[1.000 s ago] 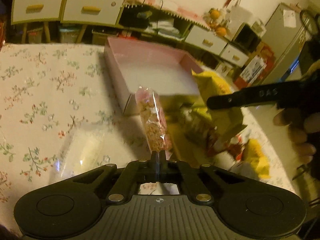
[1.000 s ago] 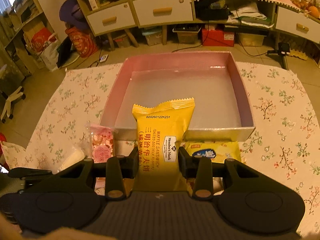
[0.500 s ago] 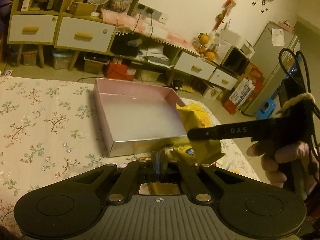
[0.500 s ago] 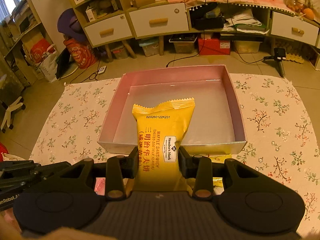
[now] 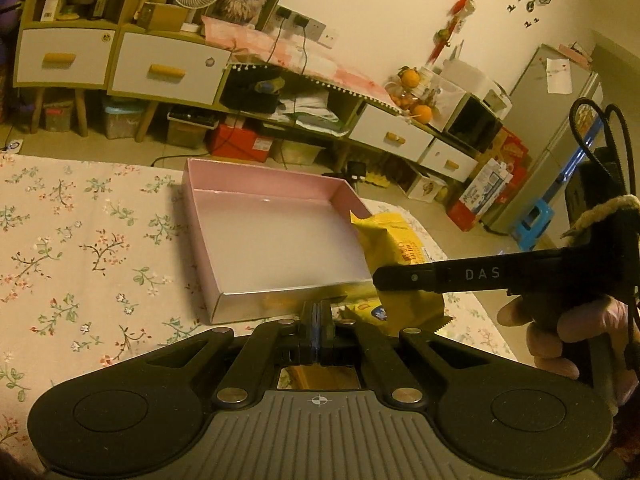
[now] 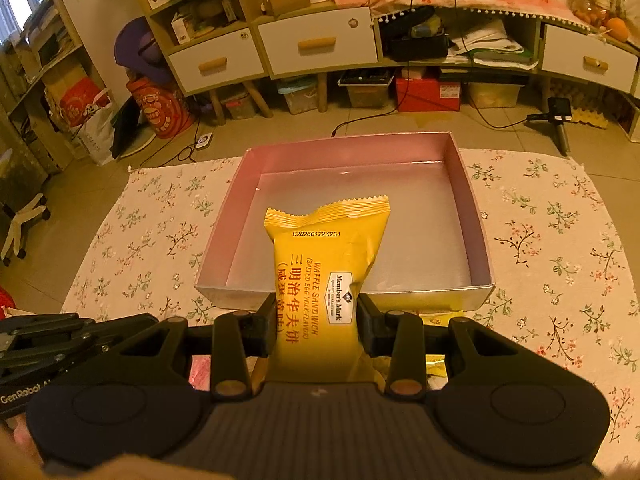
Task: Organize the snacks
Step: 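Carry the yellow biscuit pack into the pink box and open the right gripper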
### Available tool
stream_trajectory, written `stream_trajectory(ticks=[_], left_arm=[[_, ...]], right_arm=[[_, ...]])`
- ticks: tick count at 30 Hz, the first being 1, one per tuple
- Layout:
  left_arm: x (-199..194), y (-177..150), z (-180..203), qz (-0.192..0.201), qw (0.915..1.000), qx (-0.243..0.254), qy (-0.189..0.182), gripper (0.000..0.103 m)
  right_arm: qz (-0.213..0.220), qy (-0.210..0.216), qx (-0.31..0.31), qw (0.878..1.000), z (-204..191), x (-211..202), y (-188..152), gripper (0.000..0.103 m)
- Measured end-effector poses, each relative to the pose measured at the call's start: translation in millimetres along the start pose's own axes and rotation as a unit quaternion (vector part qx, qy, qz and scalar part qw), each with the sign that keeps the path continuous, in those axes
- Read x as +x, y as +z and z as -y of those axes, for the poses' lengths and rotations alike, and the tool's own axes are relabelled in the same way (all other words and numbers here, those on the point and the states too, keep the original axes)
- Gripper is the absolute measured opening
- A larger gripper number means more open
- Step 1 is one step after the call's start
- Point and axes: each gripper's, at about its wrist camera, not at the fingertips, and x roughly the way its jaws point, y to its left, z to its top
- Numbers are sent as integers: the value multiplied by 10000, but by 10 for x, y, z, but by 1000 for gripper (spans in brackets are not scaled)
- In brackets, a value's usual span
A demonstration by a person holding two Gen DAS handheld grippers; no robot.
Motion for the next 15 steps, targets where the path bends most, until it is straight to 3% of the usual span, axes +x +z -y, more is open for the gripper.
stream_trajectory(ticks=[15], left_arm=[[74,54,14,-28,9999,20,135,0]], right_arm=[[33,-58,9,10000,18,24,26,36]])
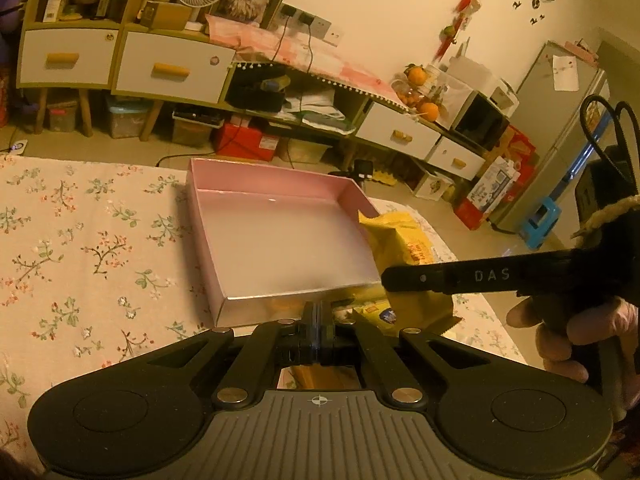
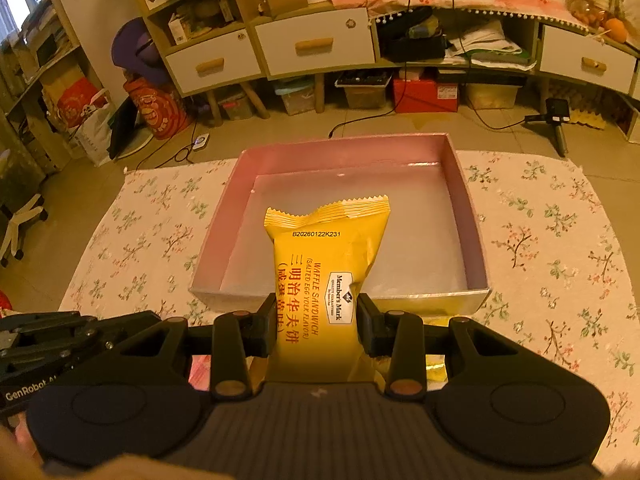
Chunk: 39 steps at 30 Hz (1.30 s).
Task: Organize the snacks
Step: 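Carry the yellow biscuit pack into the pink box and open the right gripper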
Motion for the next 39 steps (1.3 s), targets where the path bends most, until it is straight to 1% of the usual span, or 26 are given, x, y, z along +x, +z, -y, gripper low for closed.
stream_trajectory(ticks=[7,12,25,34,37,39], left_arm=[[142,151,-35,3,9999,-12,121,0],[259,214,-53,-6,9999,-90,129,0],[556,301,22,-116,9997,-43,233,0],[819,284,28,-327,9987,-95,384,0],[884,273,41,-402,9981,-69,461,0],[912,265,54,-422,9981,-27,448,0]], right_arm=[[230,-153,7,9996,73,64,145,36],[273,-121,102,9995,166,165,197,36],[324,-114,299,9990,369,327,248,36],[263,-93,399,9988,475,399,231,36],[206,-79,500,9985,521,426,216,36],[223,-36,546,9983,549,427,204,36]])
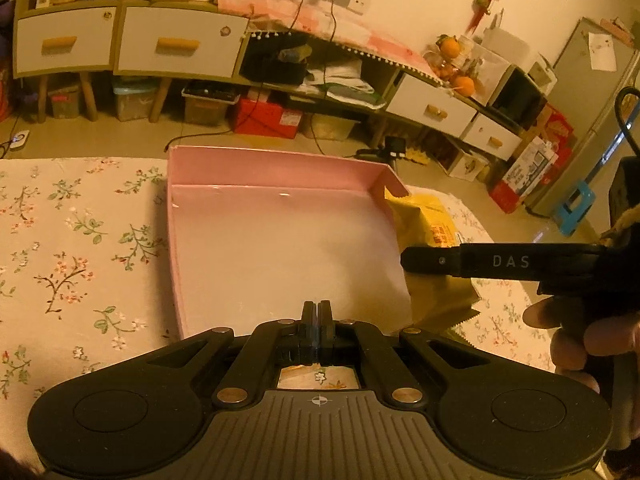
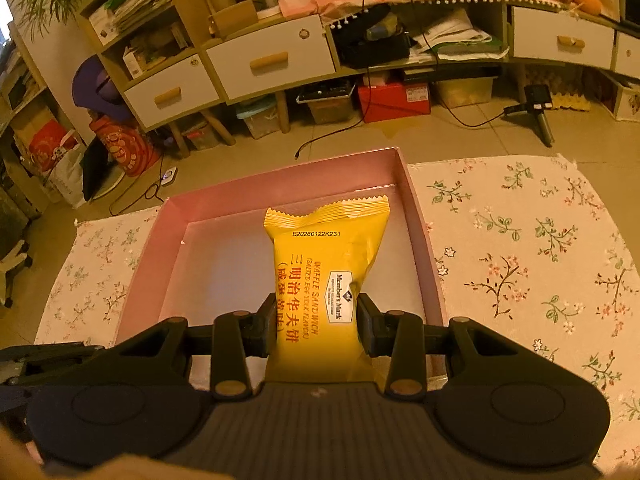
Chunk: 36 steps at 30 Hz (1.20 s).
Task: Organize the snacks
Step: 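Carry the yellow biscuit pack into the pink box and open the right gripper, then grasp the pink bar with the left gripper and drop it into the box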
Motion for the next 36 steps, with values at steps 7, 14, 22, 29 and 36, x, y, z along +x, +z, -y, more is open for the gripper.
stream_trajectory(ticks=[7,14,22,29,36], left_arm=[[100,-20,-7,-109,9999,43,13,0],[150,20,-22,-143,9997,65,197,0],[-111,36,32,-267,9987,294,312,10],[-341,-48,62,-470,9950,508,721,61],[-230,-314,95,-1313,9828,712,1088,66]], right_arm=[[53,115,181,9998,71,-25,14,36],[143,249,383,9989,166,-21,13,36],[251,385,401,9981,138,-43,104,36],[470,445,218,9977,89,-181,80,67],[412,556,130,9975,73,-344,11,72]])
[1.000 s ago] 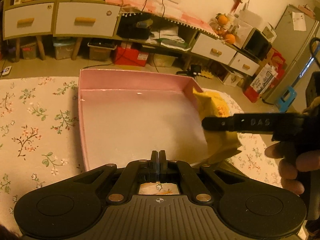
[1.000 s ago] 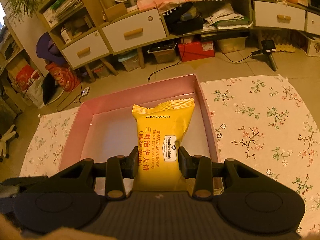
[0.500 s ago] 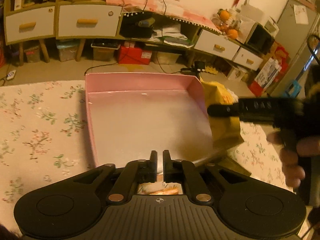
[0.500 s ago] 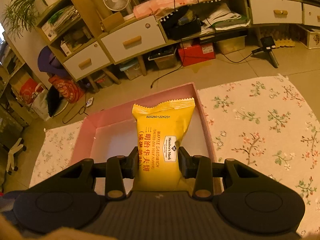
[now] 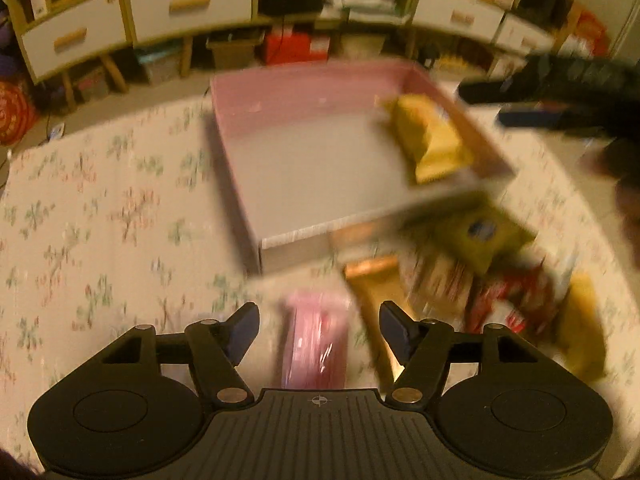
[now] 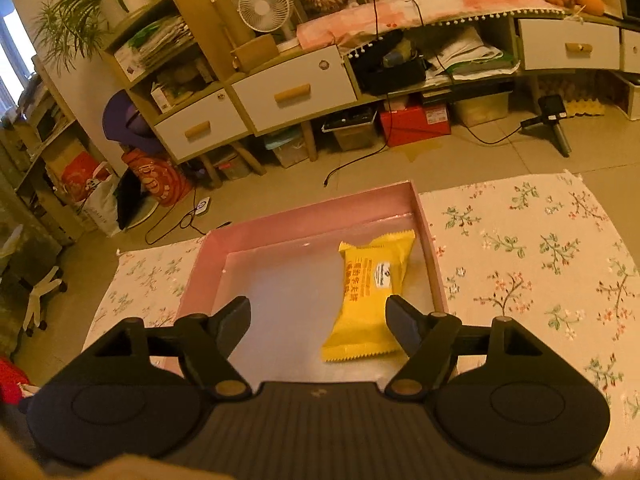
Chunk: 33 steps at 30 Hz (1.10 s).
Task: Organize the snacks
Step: 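Grasp the pink bar with the left gripper and drop it into the box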
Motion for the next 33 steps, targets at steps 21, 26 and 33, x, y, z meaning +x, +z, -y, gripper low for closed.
stream_trajectory(ticks=[21,26,33], left_arm=[[-289,-37,275,372,9990,-54,234,29],[-397,308,368,732,9968,-202,236,29],[-229,652,330,1064,9921,-539,386,31]], right_arm=[[-138,-196,-16,9997,130,-343,-187,83],[-164,-202,103,9996,182,-365,-226,83],[-206,-261,104,9994,173,-391,-266,83]])
